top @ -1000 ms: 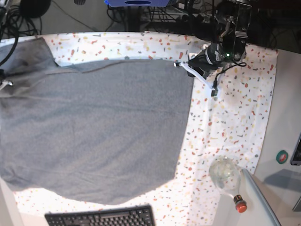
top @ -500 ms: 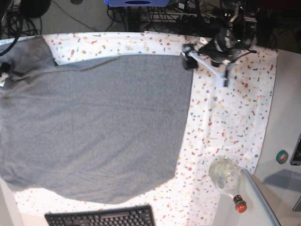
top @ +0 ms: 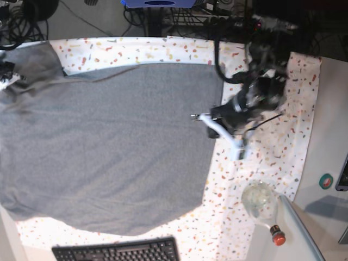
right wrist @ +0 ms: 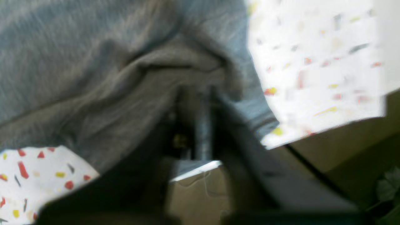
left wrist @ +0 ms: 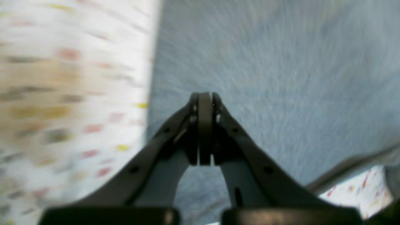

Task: Layout the t-shirt on the table in an organized manner, then fold the t-shirt properly
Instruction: 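Smooth the shirt edge near the left gripper by pulling it outward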

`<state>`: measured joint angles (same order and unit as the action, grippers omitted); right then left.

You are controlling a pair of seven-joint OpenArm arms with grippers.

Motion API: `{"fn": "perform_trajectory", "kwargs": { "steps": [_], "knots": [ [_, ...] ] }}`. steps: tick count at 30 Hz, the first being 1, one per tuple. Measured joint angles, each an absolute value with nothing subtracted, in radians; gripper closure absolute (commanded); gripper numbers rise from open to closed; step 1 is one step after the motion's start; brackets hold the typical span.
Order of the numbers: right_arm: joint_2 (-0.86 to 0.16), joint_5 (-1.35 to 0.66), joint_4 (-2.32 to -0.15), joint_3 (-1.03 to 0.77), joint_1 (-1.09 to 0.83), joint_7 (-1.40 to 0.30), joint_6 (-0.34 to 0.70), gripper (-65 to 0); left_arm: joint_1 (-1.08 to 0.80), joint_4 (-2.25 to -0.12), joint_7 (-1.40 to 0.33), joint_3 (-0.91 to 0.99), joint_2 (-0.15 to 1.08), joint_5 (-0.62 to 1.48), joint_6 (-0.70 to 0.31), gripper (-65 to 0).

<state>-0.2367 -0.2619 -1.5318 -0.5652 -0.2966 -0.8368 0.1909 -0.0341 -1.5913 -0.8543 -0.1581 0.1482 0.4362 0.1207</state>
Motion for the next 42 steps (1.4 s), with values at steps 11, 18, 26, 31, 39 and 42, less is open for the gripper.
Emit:
{"fn": "perform_trajectory", "kwargs": {
  "steps": [11, 18, 26, 31, 39, 42],
  "knots": [
    [-0.234, -0.258, -1.353, -0.563, -0.282, -0.806, 0.184, 0.0, 0.015, -1.333, -0.784, -0.231, 0.166, 0.435, 0.124, 0.0],
    [-0.228, -0.258, -1.417, -0.563, -0.337, -0.796, 0.19, 0.0, -0.077, -1.489, -0.799, -0.222, 0.2, 0.434, 0.128, 0.0],
    [-0.163, -0.26, -1.682, -0.618, -0.384, -0.699, 0.194, 0.0, -0.273, -1.79, -0.783, 0.025, 0.202, 0.443, 0.12, 0.0],
    [-0.184, -0.249, -1.681, -0.618, -0.319, -0.717, 0.191, 0.0, -0.289, -1.758, -0.799, 0.038, 0.191, 0.443, 0.013, 0.0],
    [-0.342, -0.258, -1.332, -0.441, -0.024, -0.696, 0.196, 0.0, 0.106, -1.374, -0.772, -0.122, 0.121, 0.428, -0.002, 0.0],
    [-0.369, -0.25, -1.168, -0.344, 0.081, -0.701, 0.196, 0.0, 0.216, -1.171, -0.682, -0.223, 0.087, 0.436, -0.003, 0.0]
  ]
}}
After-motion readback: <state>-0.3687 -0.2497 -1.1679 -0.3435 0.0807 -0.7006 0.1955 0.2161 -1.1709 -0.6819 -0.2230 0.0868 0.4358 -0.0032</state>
